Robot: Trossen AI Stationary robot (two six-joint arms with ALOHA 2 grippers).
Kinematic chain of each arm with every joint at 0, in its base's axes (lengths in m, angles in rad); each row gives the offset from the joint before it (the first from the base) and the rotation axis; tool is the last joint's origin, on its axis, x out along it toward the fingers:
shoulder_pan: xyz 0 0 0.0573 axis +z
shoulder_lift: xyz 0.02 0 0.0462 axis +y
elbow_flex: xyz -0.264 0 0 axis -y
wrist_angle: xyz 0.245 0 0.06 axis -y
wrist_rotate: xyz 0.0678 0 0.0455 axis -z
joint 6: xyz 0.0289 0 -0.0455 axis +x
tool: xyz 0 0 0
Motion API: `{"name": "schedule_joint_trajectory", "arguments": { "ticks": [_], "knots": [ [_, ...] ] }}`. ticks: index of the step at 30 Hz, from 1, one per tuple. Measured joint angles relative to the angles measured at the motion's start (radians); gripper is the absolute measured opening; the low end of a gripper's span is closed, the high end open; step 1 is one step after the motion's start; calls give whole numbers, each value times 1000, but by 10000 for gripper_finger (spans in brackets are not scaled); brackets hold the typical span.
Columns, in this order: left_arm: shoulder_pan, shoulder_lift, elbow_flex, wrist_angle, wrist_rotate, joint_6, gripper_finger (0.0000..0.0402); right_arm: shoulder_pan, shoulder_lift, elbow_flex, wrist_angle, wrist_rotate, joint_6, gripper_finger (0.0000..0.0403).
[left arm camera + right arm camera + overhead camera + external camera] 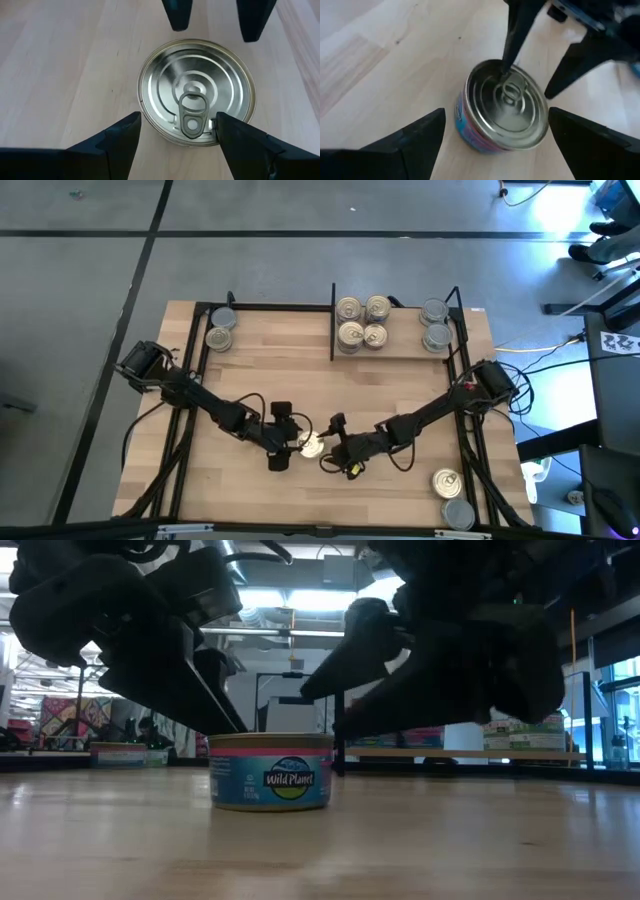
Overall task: Stack canned seafood by type on shelf
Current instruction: Stack the blue tuna can on top of the blue tuna can
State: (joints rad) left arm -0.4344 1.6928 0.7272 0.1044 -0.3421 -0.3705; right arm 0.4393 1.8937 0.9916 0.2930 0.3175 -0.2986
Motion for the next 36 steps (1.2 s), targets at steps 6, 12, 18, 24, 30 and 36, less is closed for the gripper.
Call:
{"name": "schedule_joint_trajectory", "arguments": {
  "ticks": [6, 12, 18, 24, 30, 36],
  "knots": [
    [-25, 1, -1, 2, -21, 10, 255, 0, 26, 0, 51, -3, -99, 350],
    [-50, 2, -2, -3, -66, 8, 255, 0, 26, 0, 57, -20, -127, 350],
    [-52, 3, -2, -4, -70, 6, 255, 0, 29, 0, 61, -24, -138, 350],
    [-52, 3, -3, -5, -71, 2, 255, 20, 122, 54, 42, -2, -214, 350],
    [-61, 3, -3, -6, -81, -2, 255, 41, 164, 124, -48, 150, -313, 350],
    [-75, 4, -4, -7, -103, -9, 255, 40, 166, 143, -122, 222, -373, 350]
  ]
}}
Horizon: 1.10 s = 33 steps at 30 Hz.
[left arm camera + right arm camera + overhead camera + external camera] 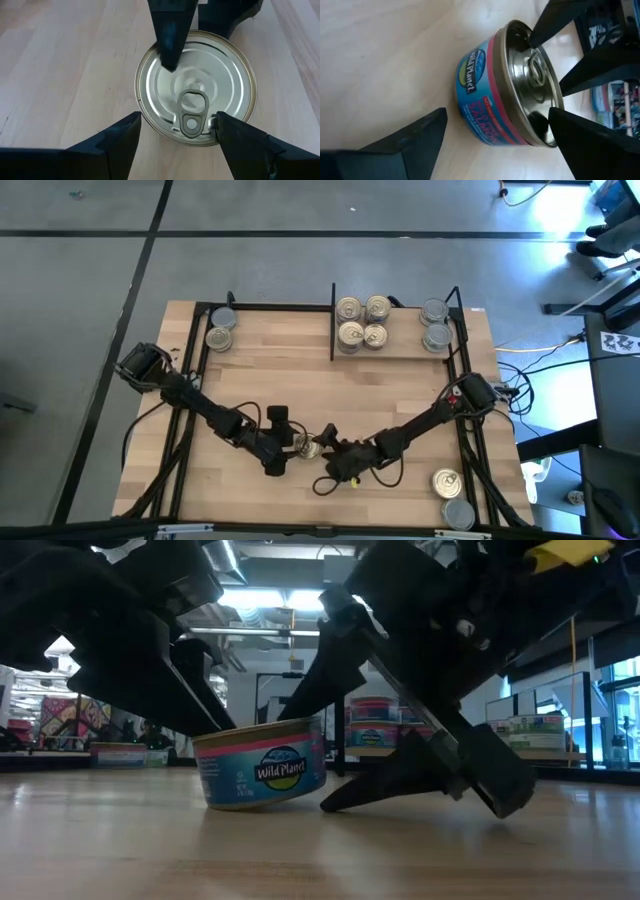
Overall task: Stack canned seafood by type on shelf
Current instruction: Stack the blue tuna can on top of the blue tuna can
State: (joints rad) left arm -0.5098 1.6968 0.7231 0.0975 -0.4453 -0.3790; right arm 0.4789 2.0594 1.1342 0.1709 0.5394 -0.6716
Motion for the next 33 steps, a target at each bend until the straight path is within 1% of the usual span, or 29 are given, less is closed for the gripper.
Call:
{"name": "schedule_joint_trajectory", "arguments": {
  "ticks": [7, 14, 20, 23, 30, 31, 33],
  "knots": [
    [-1, 0, 0, 0, -4, -11, 255, -1, 7, -1, 22, 0, -120, 350],
    [-1, 0, 0, 2, -5, -11, 255, -13, 50, 1, 97, 28, -202, 350],
    [1, 1, 0, 2, -2, -11, 255, -14, 57, 1, 133, 25, -212, 344],
    [1, 1, 0, 5, -6, -12, 255, -16, 58, 0, 134, -8, -211, 317],
    [2, -2, 0, 1, -27, -13, 255, -14, 58, -1, 127, -25, -208, 212],
    [2, -2, 0, 2, -28, -15, 255, -13, 58, -1, 126, -24, -205, 202],
    [2, -3, 0, 2, -28, -16, 255, -13, 58, -2, 125, -20, -185, 198]
  ]
}}
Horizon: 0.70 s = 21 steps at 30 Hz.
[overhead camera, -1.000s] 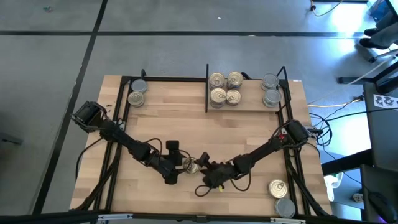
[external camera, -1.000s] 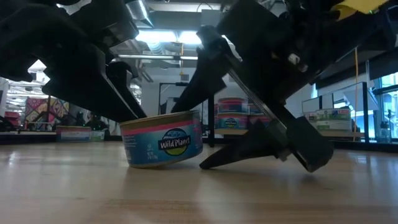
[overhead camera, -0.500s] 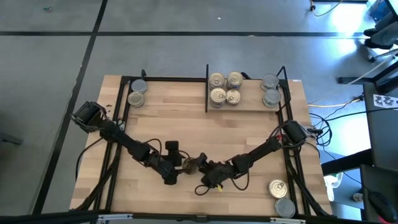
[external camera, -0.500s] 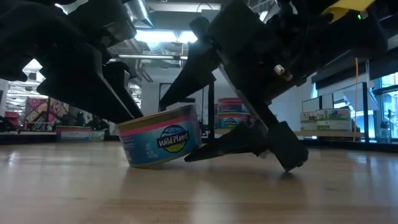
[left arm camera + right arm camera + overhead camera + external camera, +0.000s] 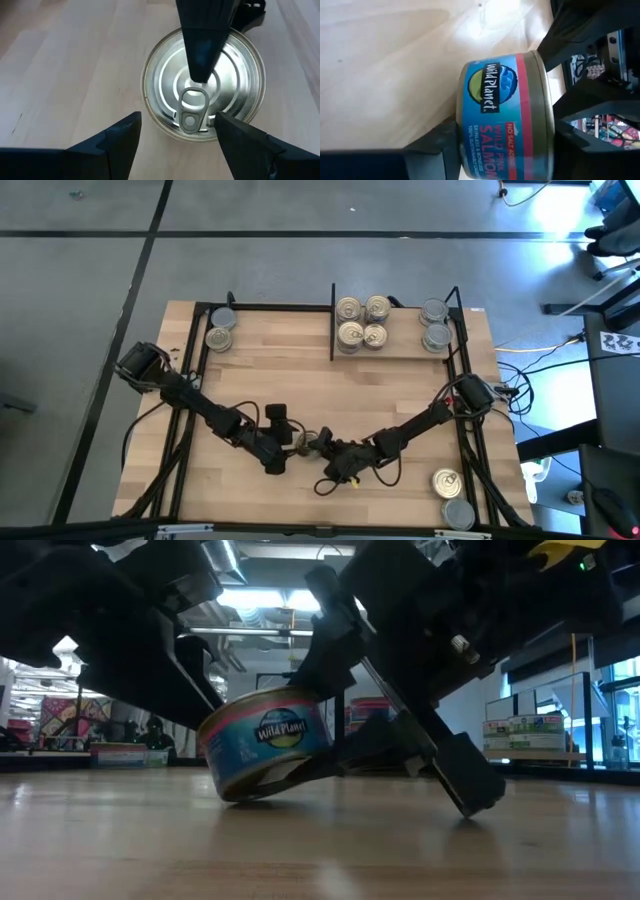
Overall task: Stack canned seafood by type on shelf
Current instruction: Stack the blue tuna can on top of the blue tuna can
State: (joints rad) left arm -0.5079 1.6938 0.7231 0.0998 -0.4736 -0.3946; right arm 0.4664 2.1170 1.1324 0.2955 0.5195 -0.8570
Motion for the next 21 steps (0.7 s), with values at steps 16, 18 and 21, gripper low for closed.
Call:
{"name": "schedule_joint_trajectory", "arguments": {
  "ticks": [16, 18, 21],
  "knots": [
    [-10, -208, -4, -201, -51, 4, 255, 16, -190, -4, -318, 200, 458, 192],
    [-11, -210, -4, -202, -49, 6, 255, 17, -247, -3, -441, 225, 535, 192],
    [-8, -210, -4, -199, -58, 18, 255, 17, -323, -4, -617, 257, 641, 192]
  ]
}}
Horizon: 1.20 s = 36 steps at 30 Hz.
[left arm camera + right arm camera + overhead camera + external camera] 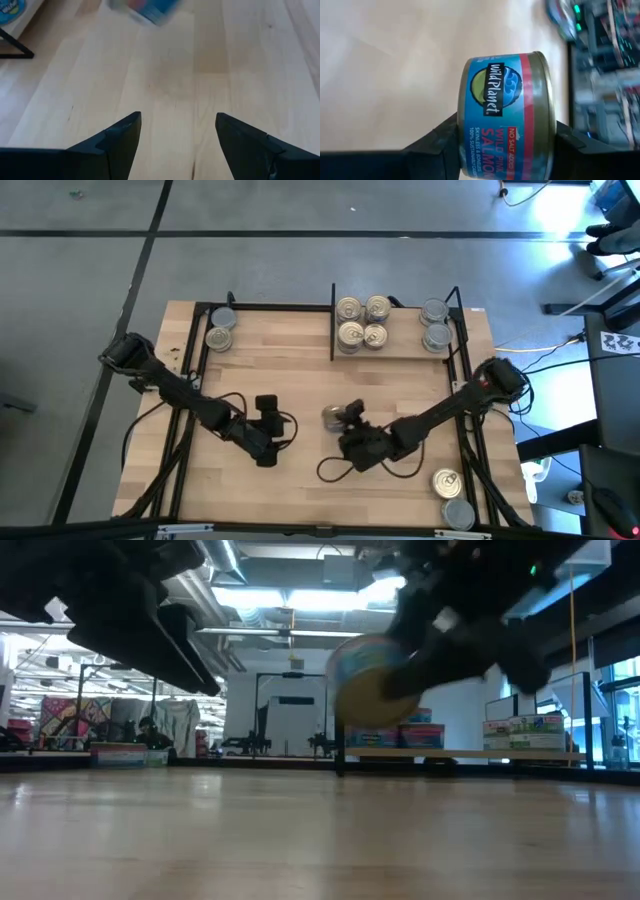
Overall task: Stack canned seafood by type on shelf
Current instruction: Stack the blue tuna can on top of the blue tuna can
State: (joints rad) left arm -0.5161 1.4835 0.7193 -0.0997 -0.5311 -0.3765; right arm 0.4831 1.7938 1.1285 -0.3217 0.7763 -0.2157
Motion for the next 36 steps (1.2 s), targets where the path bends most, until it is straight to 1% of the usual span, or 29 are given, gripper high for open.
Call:
{"name": "schedule_joint_trajectory", "arguments": {
  "ticks": [6, 8, 12, 15, 18, 21, 27, 33, 36],
  "knots": [
    [4, -1, 1, 4, -10, -22, 255, -3, -164, 1, -330, 126, 193, 192],
    [4, -2, 1, 13, -22, -33, 255, -9, -213, 1, -440, 154, 263, 192],
    [3, -2, 3, 30, -57, -35, 255, -59, -296, 1, -625, 190, 380, 192],
    [5, -2, 3, 31, -72, -35, 255, -127, -333, 1, -689, 199, 412, 192],
    [5, -3, 3, 29, -76, -34, 255, -214, -342, 1, -699, 198, 392, 192],
    [5, -3, 3, 29, -79, -33, 255, -308, -341, 1, -690, 180, 339, 192],
    [5, -3, 3, 29, -80, -35, 255, -490, -341, 1, -645, 106, 228, 192],
    [5, -3, 3, 29, -80, -14, 255, -629, -336, -49, -444, 56, 52, 192],
    [5, -4, 3, 28, -80, -14, 255, -677, -321, -74, -374, 17, -1, 192]
  ]
}}
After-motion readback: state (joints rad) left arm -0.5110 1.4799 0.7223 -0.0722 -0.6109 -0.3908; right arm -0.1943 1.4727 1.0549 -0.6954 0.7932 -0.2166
